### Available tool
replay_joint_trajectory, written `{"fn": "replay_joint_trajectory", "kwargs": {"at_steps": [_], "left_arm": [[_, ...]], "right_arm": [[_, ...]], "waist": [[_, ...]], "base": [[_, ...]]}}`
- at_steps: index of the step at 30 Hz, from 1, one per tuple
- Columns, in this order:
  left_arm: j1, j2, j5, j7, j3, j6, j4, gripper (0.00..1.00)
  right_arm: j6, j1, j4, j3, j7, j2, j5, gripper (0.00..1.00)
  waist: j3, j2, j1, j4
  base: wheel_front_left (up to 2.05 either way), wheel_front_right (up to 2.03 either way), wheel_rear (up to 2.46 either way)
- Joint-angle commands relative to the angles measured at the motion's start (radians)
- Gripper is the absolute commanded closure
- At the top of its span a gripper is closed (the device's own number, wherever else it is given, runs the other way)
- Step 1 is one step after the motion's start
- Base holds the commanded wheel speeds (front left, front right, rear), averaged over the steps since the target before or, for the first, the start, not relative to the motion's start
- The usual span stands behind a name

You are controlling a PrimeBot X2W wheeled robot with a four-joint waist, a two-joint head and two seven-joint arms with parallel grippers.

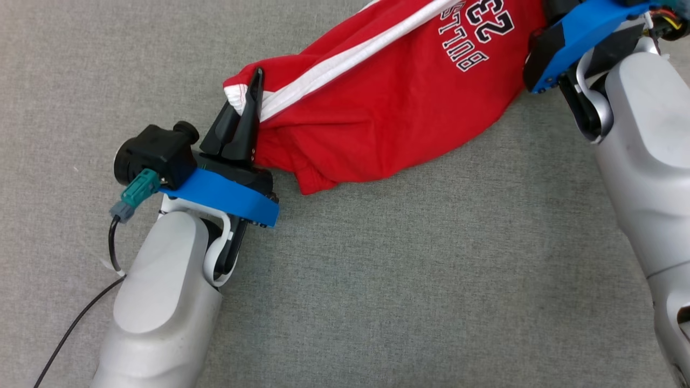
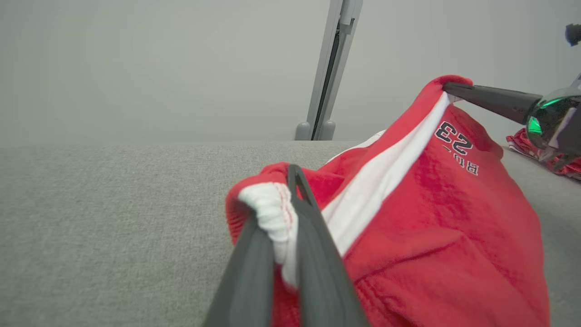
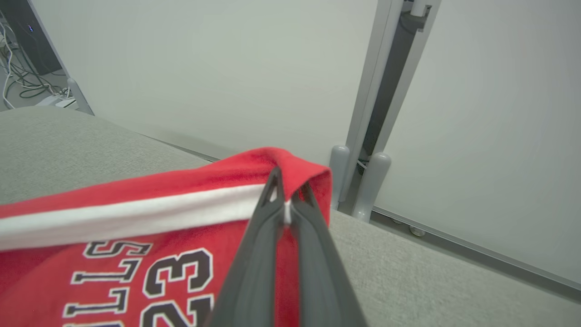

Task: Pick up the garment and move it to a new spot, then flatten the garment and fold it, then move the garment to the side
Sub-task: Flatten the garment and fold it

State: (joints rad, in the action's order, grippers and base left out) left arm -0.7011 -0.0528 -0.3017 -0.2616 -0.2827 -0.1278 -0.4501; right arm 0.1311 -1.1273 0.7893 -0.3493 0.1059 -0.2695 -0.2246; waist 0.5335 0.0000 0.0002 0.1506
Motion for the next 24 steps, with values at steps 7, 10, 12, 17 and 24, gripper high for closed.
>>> {"fn": "replay_joint_trajectory", "kwargs": {"at_steps": [7,10,12,17,24], "left_arm": [[-0.044,-0.001,-0.013,-0.004,-0.01,-0.002,-0.022,1.0],[-0.04,-0.001,-0.003,-0.004,-0.006,-0.002,-0.024,0.0],[-0.023,0.0,0.001,-0.004,-0.001,-0.002,-0.012,0.0],[0.047,0.0,0.008,-0.004,0.002,0.0,0.042,0.0],[0.197,0.0,0.031,-0.004,0.017,0.016,0.135,0.0]], "right_arm": [[-0.001,-0.111,0.168,-0.018,0.055,0.036,0.009,1.0],[-0.001,-0.124,0.223,-0.026,0.083,0.044,0.004,0.0],[-0.001,-0.122,0.253,-0.034,0.099,0.047,-0.004,0.0],[-0.001,-0.093,0.305,-0.058,0.126,0.031,-0.025,0.0],[-0.001,-0.039,0.366,-0.081,0.145,-0.001,-0.069,0.0]], "waist": [[0.033,0.0,-0.0002,0.016],[0.026,0.0,-0.0002,0.018],[0.014,0.0,-0.0002,0.019],[-0.023,0.0,-0.0002,0.021],[-0.081,0.0,-0.0002,0.033]], "base": [[0.0,0.0,0.0],[0.0,0.0,0.0],[0.0,0.0,0.0],[0.0,0.0,0.0],[0.0,0.0,0.0]]}}
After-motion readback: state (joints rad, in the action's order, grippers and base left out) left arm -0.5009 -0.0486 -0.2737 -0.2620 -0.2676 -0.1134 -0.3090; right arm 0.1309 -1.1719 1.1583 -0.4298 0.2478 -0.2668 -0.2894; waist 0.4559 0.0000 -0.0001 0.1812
